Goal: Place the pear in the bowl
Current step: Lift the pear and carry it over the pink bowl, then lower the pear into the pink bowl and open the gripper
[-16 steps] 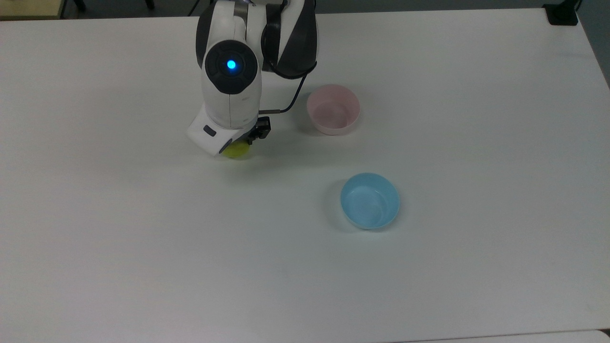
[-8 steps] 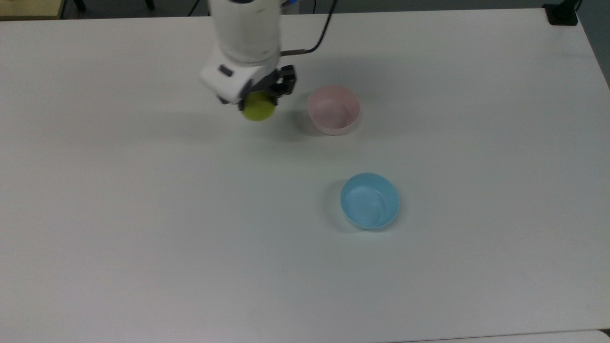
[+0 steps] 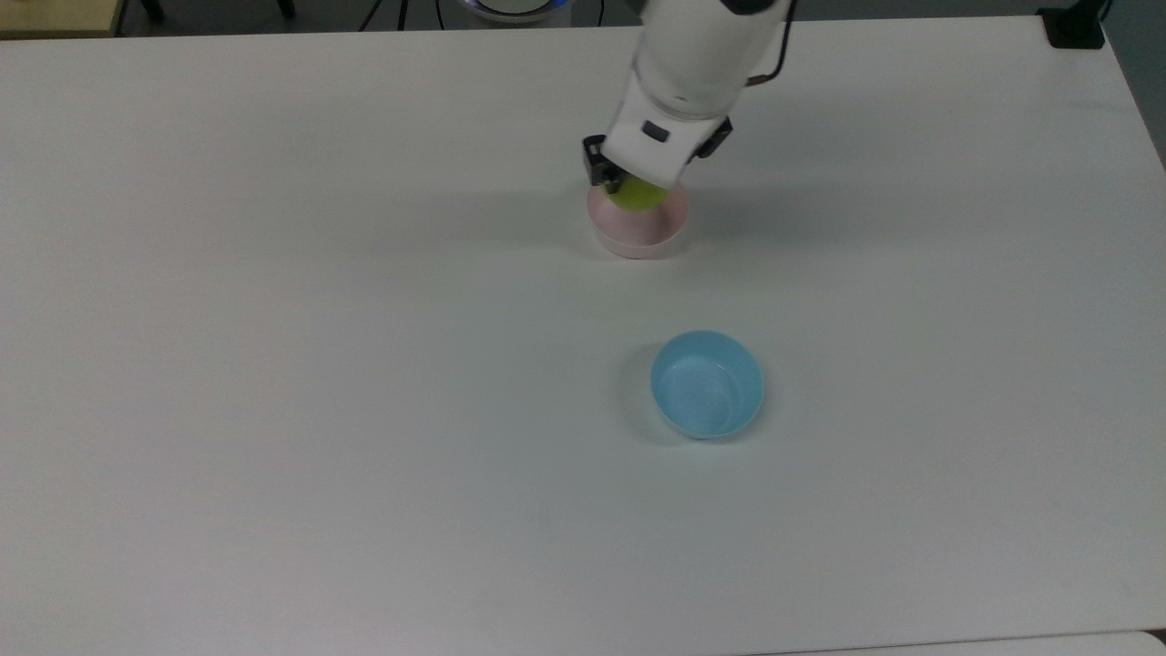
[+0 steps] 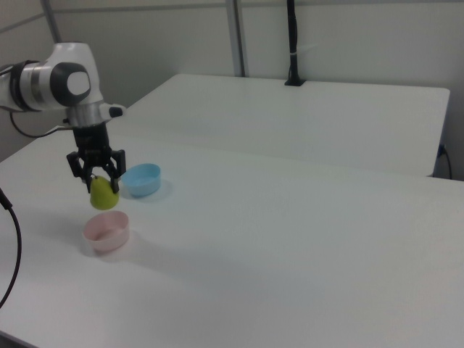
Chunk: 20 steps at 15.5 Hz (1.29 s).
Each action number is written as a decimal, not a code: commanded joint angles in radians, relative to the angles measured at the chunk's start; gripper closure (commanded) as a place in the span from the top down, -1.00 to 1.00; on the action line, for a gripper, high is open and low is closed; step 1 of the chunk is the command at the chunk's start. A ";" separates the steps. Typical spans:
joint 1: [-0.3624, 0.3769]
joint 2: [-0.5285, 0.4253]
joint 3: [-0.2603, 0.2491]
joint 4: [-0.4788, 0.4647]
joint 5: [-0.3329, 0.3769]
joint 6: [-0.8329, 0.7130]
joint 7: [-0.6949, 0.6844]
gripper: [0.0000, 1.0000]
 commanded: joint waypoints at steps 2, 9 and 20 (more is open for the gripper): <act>0.022 0.047 -0.004 -0.034 0.008 0.042 0.012 -0.52; 0.036 0.085 0.005 -0.069 0.000 0.094 0.026 0.81; -0.189 -0.120 0.097 -0.059 0.000 0.064 0.119 1.00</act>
